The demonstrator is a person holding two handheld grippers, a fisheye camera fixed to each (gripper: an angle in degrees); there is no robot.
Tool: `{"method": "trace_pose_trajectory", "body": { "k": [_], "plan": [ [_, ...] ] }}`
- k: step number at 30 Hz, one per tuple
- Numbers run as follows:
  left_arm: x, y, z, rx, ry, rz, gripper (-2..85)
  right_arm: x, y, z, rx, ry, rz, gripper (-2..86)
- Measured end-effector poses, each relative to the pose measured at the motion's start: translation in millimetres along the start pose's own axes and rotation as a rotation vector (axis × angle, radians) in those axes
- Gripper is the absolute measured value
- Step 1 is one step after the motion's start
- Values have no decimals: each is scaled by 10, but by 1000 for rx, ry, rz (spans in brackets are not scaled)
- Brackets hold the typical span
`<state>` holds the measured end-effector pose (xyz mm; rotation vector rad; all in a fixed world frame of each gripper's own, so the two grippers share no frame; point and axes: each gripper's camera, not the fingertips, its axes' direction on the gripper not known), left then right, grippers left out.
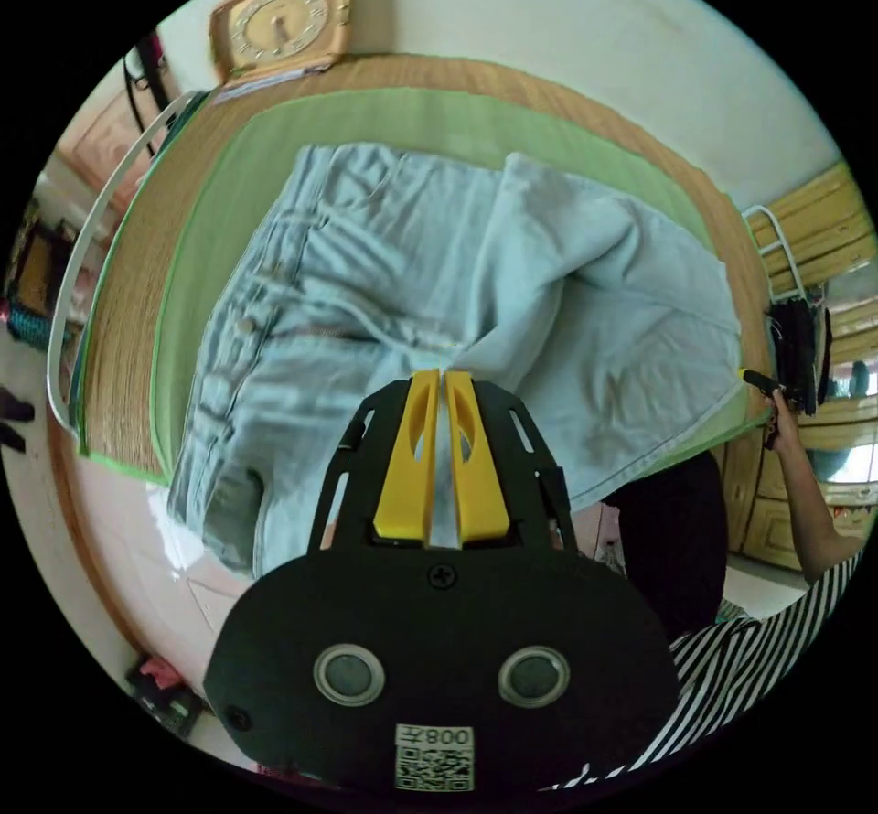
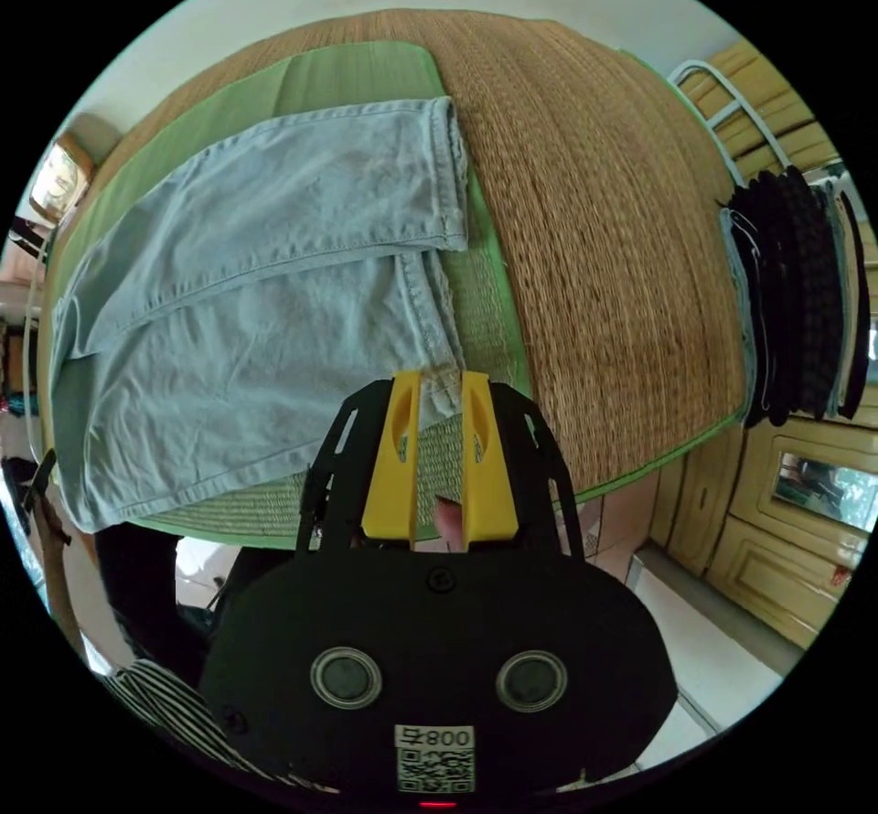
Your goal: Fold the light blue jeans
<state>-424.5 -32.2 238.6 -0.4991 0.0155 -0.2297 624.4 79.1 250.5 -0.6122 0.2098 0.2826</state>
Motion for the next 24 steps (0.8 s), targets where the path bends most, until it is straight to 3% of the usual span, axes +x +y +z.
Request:
{"method": "trace_pose_trajectory", "body": {
  "k": [4, 9, 17, 20, 24],
  "plan": [
    [-120, -11, 18, -26, -23, -28, 4, -128, -184, -74, -51, 56, -89, 48],
    [-261, -2, -124, -2, -13, -31, 2, 132, -41, -384, -24, -58, -78, 30],
    [-466, 102, -215, 15, 1, -23, 4, 681, 167, -79, -155, -151, 79, 37],
    [-595, 79, -322, 63, 19, -37, 8, 692, 59, -45, -140, -59, 144, 23],
    [-838, -128, -460, 124, 12, -47, 24, 599, -192, -183, -44, -184, 154, 35]
  ]
}}
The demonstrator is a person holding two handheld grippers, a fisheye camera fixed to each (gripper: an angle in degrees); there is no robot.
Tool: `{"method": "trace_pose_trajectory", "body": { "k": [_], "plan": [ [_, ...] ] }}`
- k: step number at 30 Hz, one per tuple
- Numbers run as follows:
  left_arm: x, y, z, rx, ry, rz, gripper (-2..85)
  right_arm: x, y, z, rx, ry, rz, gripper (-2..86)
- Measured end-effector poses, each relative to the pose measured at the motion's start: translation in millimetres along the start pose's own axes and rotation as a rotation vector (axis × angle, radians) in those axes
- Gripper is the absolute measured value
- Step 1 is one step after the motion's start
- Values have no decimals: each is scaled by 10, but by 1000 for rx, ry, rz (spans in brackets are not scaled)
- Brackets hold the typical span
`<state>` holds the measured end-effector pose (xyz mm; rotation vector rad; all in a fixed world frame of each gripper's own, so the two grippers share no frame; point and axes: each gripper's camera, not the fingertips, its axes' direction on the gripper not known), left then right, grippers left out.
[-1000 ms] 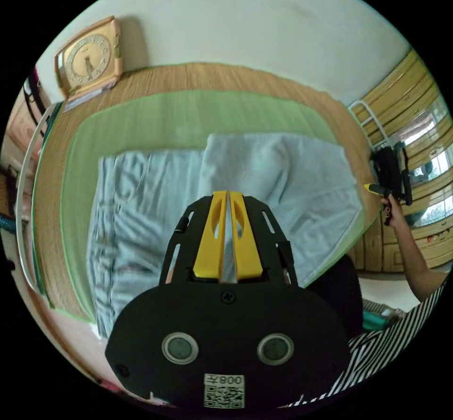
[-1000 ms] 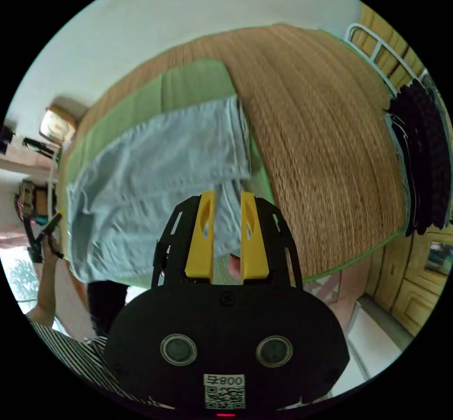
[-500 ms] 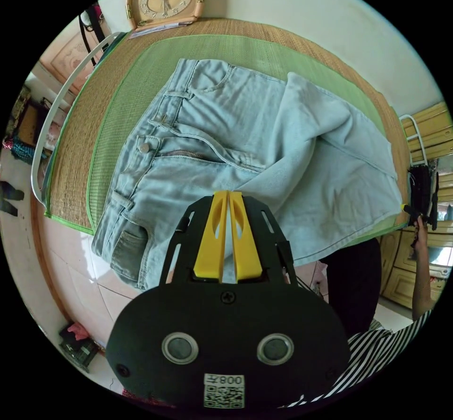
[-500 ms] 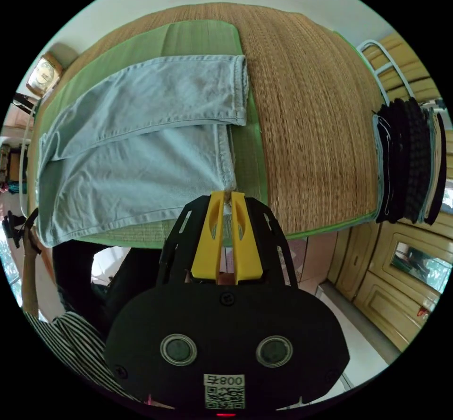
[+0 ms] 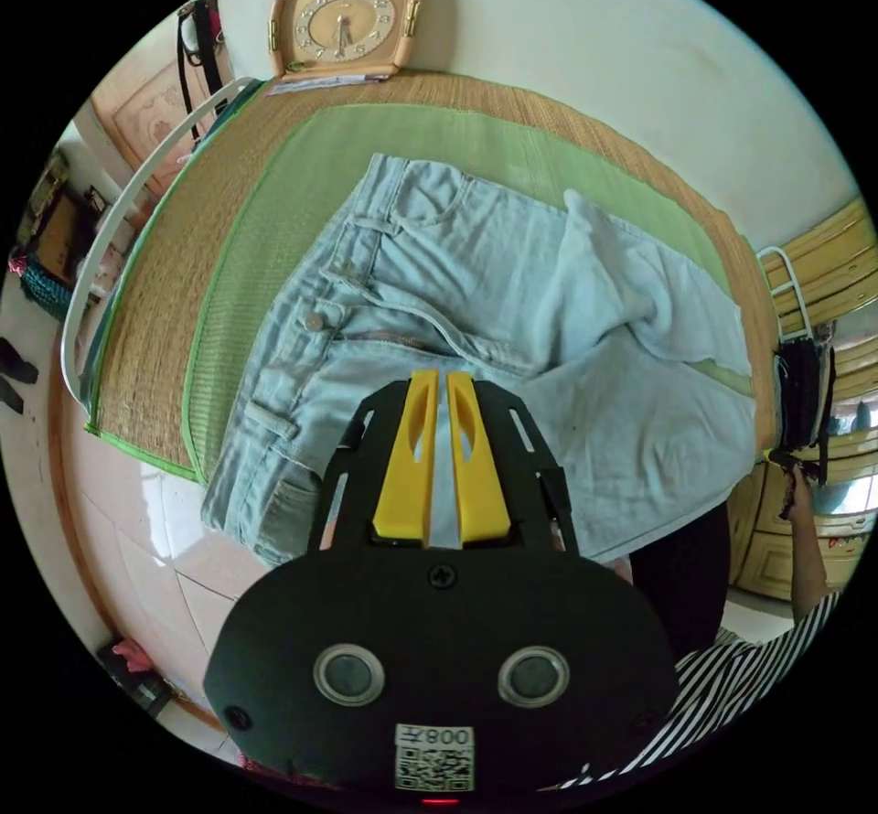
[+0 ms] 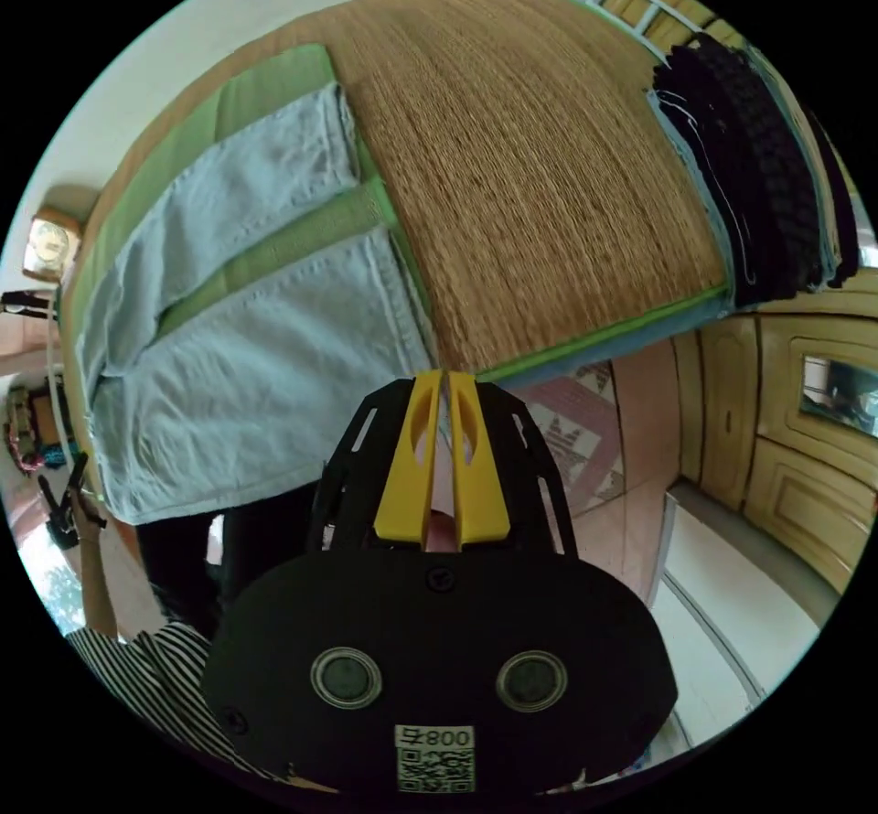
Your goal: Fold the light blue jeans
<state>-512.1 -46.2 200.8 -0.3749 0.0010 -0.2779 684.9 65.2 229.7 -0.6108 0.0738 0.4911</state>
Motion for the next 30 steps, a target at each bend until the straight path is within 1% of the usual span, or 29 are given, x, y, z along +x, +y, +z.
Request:
{"method": "trace_pose_trajectory", "body": {
  "k": [2, 3, 5, 8, 12, 13, 15, 16, 17, 18, 19, 23, 26, 27, 30],
  "plan": [
    [-105, -178, 11, 5, 3, -5, 33, -344, -253, -54, 46, -80, -82, 54],
    [-171, -312, 30, 6, 1, -18, 42, -459, -328, -55, 51, -82, -106, 57],
    [-246, -524, 61, 11, -3, -26, 53, -972, -650, -29, 54, -72, -209, 71],
    [-306, -882, 138, -6, -45, -6, 67, -1595, -1042, 19, 62, -86, -304, 84],
    [-442, -1244, 283, -33, -120, -17, 75, -2213, -1373, 125, 59, -39, -387, 86],
    [-471, -1283, 319, -43, -119, -20, 76, -2388, -1432, 175, 61, 3, -414, 85],
    [-584, -1382, 506, -127, -132, -41, 79, -2599, -1494, 273, 45, 50, -450, 82],
    [-601, -1388, 540, -140, -102, -34, 79, -2700, -1527, 346, 31, 71, -462, 81],
    [-639, -1372, 516, -97, -76, -35, 77, -2777, -1553, 418, 12, 83, -471, 81],
    [-666, -1360, 520, -94, -29, -29, 72, -2805, -1558, 432, 19, 93, -469, 81],
    [-673, -1348, 511, -91, -28, -33, 64, -2852, -1565, 431, 38, 101, -468, 81],
    [-617, -1246, 347, -55, -112, 33, 32, -2944, -1589, 435, 43, 101, -485, 80],
    [-750, -1129, -15, 67, -92, -15, 25, -2976, -1615, 433, 45, 87, -467, 75],
    [-806, -1085, -183, 118, -124, -25, 23, -2982, -1618, 434, 46, 84, -463, 75],
    [-1010, -1038, -409, 175, -213, -83, 22, -3029, -1630, 438, 52, 75, -455, 73]
  ]
}}
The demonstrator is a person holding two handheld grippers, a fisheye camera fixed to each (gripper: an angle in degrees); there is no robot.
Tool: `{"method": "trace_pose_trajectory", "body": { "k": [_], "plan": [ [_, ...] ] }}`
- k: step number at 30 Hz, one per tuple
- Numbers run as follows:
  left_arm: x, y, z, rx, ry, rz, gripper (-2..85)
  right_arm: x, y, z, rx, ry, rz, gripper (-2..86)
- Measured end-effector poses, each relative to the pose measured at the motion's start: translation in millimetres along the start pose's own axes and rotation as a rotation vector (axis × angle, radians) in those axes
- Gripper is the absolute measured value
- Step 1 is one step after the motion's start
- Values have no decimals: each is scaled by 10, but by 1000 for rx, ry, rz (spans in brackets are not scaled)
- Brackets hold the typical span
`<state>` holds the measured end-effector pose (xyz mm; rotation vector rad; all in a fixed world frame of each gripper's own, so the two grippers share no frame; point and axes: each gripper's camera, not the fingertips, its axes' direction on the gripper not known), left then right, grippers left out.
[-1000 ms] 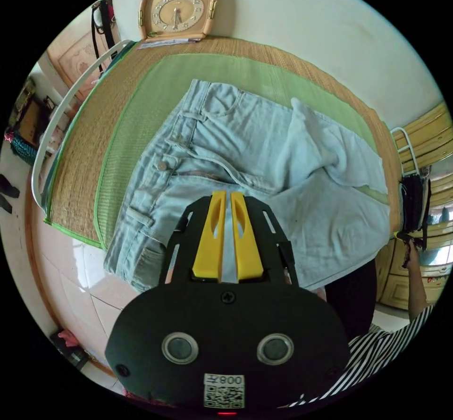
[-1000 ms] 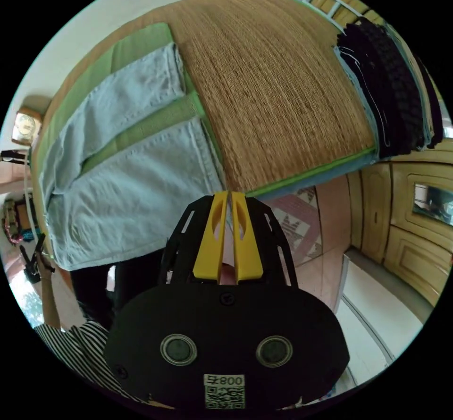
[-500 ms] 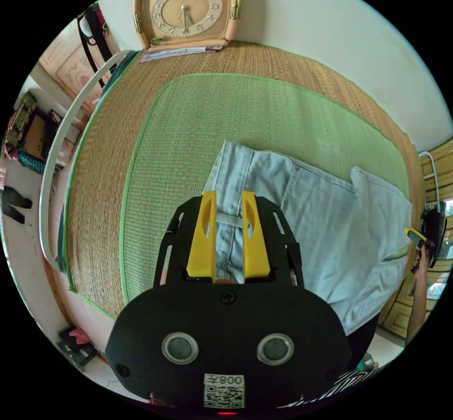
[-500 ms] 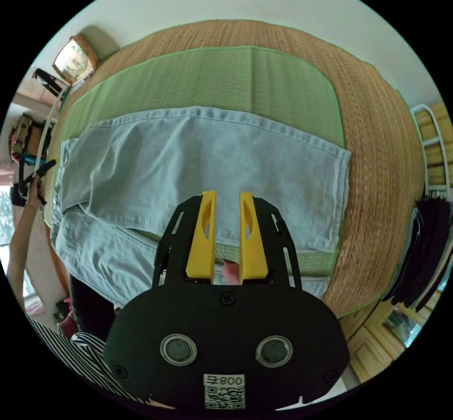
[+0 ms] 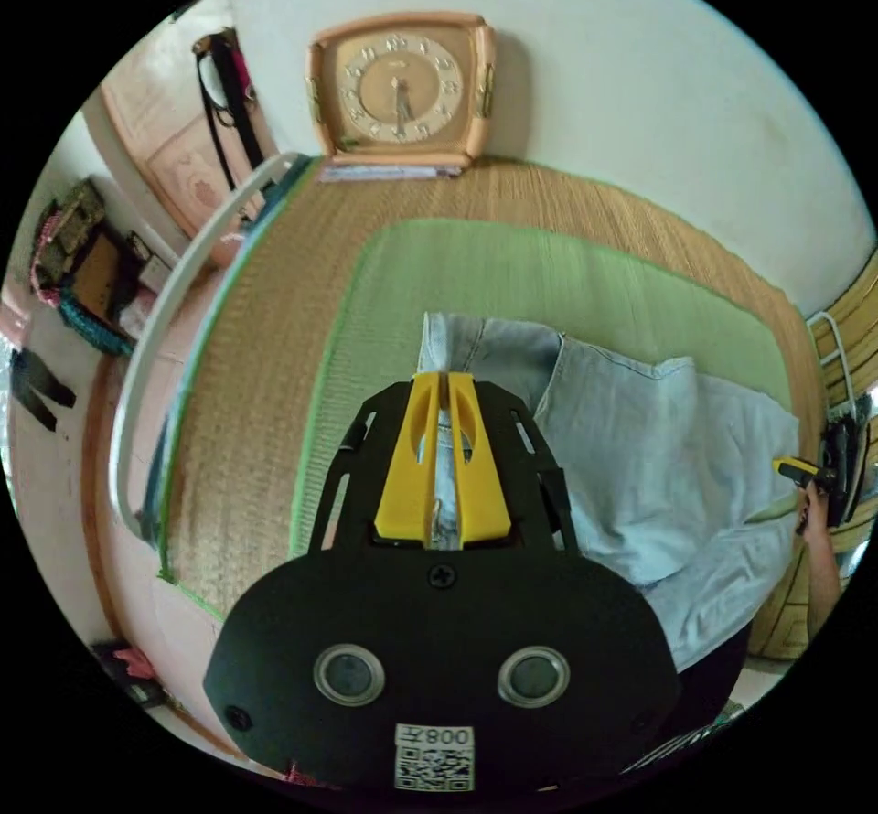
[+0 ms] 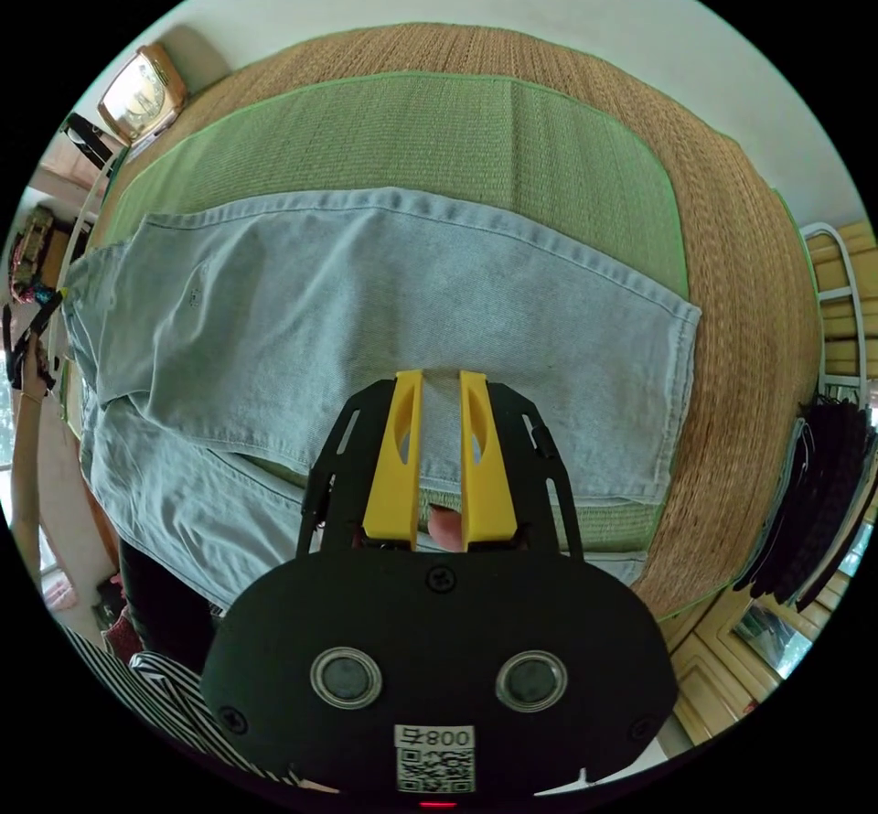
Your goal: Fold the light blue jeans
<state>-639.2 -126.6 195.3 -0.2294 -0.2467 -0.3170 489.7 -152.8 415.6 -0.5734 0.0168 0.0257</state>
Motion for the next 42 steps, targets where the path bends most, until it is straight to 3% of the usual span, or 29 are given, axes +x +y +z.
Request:
{"method": "trace_pose_trajectory", "body": {
  "k": [6, 13, 20, 32, 42],
  "plan": [
    [-246, 235, 111, -94, -54, -55, 25, -36, 6, -87, 35, -9, 36, 73],
    [-285, 979, 8, -140, 78, -15, 59, 299, 207, -177, 60, 132, 179, 80],
    [-454, 1391, 298, -296, 32, -62, 74, 606, 375, 22, 11, 38, 350, 89],
    [-686, 1489, 145, -266, 11, -68, 9, 374, 270, -41, -59, 69, 223, 5],
    [-855, 1677, 198, -247, -12, -152, 5, 525, 470, -24, -58, -21, 348, 2]
  ]
}}
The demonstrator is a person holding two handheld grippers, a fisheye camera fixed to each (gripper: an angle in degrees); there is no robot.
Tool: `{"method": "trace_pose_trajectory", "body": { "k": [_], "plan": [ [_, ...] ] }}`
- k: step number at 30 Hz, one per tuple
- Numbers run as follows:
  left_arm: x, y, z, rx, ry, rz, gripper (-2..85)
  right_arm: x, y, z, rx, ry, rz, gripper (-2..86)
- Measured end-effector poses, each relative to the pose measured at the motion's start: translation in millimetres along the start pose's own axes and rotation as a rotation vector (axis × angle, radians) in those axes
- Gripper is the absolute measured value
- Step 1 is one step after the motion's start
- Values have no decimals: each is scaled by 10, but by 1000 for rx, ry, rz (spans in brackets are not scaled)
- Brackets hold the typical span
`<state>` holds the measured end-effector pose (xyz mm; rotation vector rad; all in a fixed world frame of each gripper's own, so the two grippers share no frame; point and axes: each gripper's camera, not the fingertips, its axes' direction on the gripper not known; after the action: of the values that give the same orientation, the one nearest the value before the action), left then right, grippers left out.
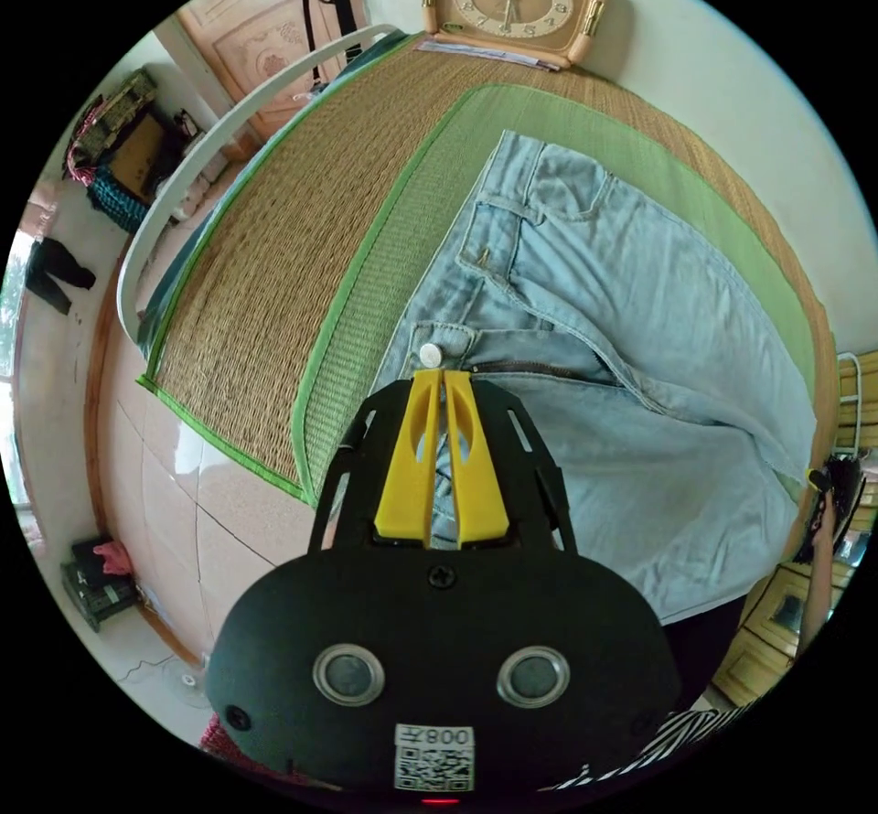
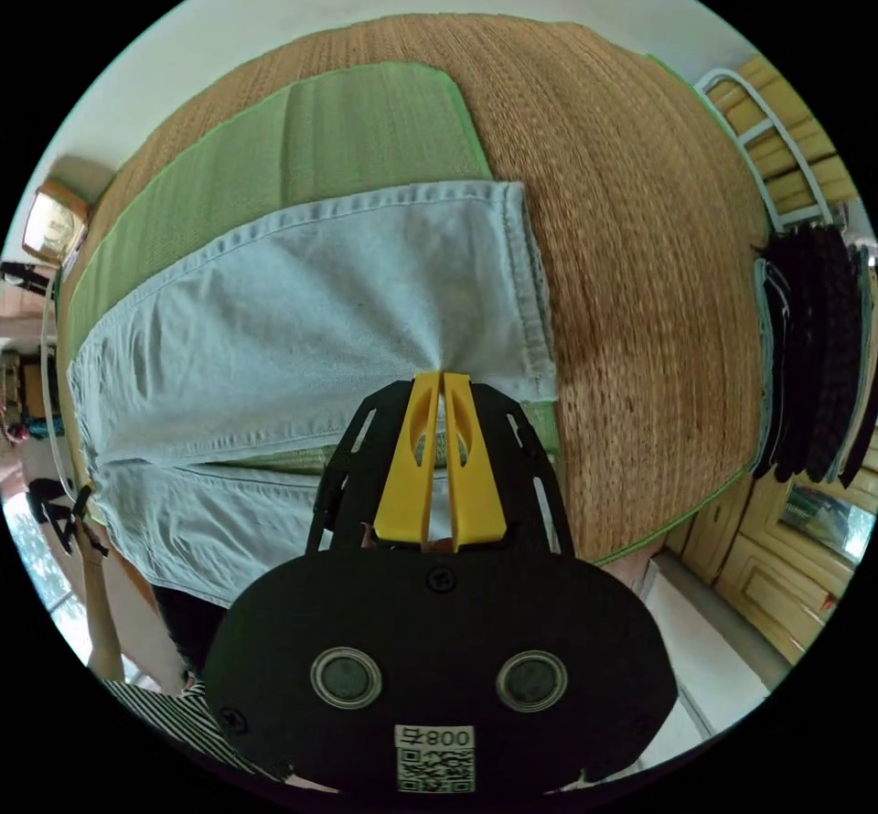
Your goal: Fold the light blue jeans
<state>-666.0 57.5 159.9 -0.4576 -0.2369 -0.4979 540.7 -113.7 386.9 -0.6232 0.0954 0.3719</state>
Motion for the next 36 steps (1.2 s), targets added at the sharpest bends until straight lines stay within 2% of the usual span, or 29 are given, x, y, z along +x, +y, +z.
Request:
{"method": "trace_pose_trajectory", "body": {
  "k": [5, 10, 17, 19, 20, 22, 27, 30, 36],
  "plan": [
    [-72, 161, -218, 81, 41, 66, 7, -58, 88, -6, 9, -15, 44, 7],
    [-20, 402, -178, 40, 182, 167, 14, -55, 367, -108, 60, -78, 78, 3],
    [205, 552, 297, -144, 164, 304, 20, -1033, 1290, 89, 9, -146, -230, 1],
    [175, 533, 316, -122, 165, 325, 20, -1273, 1471, 276, -52, -123, -281, 0],
    [146, 514, 331, -119, 167, 333, 19, -1377, 1605, 250, 53, -72, -291, 0],
    [85, 484, 357, -123, 181, 320, 18, -1531, 1711, 289, 97, -1, -331, 0],
    [-128, 367, 407, -158, 262, 287, 10, -1760, 1748, 318, 50, 3, -335, 1],
    [-270, 299, 288, -87, 296, 281, 6, -1879, 1755, 281, 20, -69, -345, 2],
    [-507, -104, 134, 24, 402, 299, 5, -2490, 1674, 56, 99, -207, -440, 4]
  ]
}}
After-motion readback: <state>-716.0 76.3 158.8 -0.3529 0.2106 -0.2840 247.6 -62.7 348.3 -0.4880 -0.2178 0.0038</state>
